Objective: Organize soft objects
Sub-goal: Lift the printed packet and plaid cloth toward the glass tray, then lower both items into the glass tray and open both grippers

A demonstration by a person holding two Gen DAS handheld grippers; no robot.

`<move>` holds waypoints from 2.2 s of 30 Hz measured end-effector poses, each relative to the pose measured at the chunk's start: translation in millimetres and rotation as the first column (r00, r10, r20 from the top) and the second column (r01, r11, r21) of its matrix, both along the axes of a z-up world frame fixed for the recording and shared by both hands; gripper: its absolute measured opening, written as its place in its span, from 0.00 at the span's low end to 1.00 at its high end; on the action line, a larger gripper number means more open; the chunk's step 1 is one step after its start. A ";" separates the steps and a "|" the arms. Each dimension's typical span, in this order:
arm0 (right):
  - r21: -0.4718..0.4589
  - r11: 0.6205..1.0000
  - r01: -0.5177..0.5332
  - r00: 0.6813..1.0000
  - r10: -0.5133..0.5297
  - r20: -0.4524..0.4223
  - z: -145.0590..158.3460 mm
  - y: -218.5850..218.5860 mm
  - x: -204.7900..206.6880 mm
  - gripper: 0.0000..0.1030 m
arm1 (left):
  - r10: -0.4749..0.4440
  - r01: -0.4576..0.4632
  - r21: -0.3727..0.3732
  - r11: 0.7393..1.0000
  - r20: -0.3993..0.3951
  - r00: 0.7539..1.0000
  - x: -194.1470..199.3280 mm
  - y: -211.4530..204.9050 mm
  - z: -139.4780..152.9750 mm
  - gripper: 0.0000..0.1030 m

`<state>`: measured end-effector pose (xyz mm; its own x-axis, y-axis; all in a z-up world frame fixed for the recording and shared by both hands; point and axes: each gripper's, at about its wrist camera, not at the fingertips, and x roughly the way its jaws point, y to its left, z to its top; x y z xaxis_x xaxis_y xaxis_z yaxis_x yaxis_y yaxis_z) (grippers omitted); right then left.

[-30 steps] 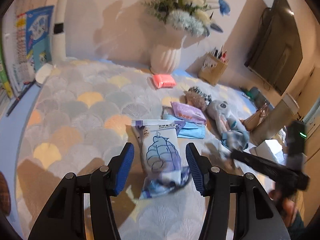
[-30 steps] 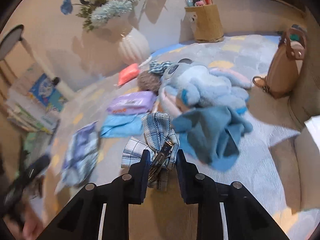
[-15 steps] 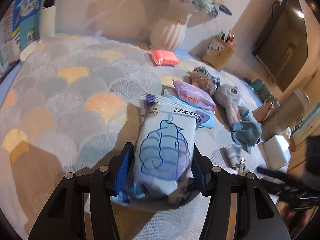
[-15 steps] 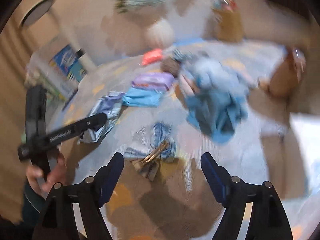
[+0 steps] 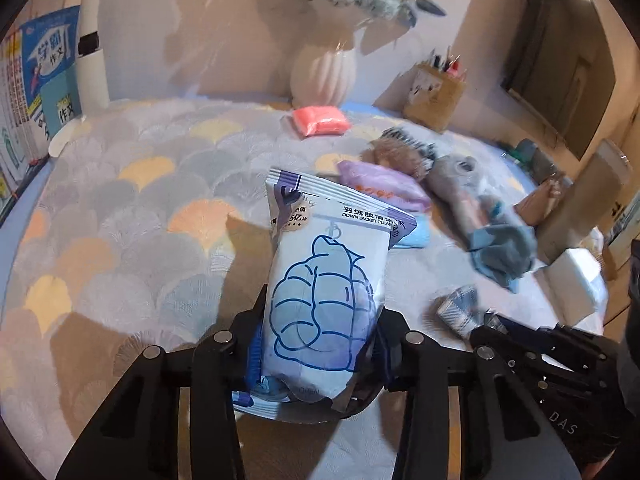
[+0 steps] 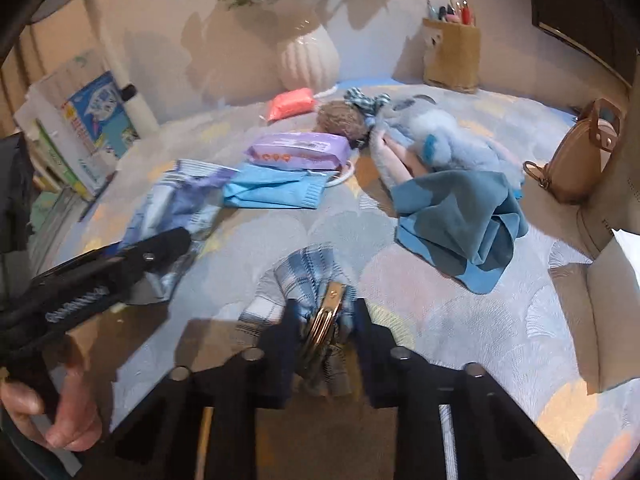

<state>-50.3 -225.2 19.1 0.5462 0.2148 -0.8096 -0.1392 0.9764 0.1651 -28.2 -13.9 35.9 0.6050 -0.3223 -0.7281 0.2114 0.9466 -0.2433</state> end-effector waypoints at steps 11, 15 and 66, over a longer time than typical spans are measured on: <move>0.110 0.994 0.019 0.987 -0.036 0.156 64.4 -45.6 -52.5 0.17 | -0.132 0.138 -0.043 0.989 0.129 0.983 -50.0 -54.0 62.6 0.38; 0.121 0.988 0.094 0.963 -0.121 0.241 98.6 -84.8 -80.6 0.17 | -0.248 0.252 -0.013 0.968 0.141 0.958 -69.2 -107.7 78.6 0.38; 0.280 0.795 0.538 0.770 -0.599 0.220 157.5 -377.9 -155.0 0.56 | -0.436 0.423 0.116 0.899 0.329 0.838 -109.0 -288.7 186.1 0.76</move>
<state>-205.4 -603.0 176.6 0.8133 -0.0779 -0.5765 0.3621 0.8435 0.3967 -137.2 -302.6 222.0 0.6226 -0.5843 -0.5205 0.6614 0.7484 -0.0489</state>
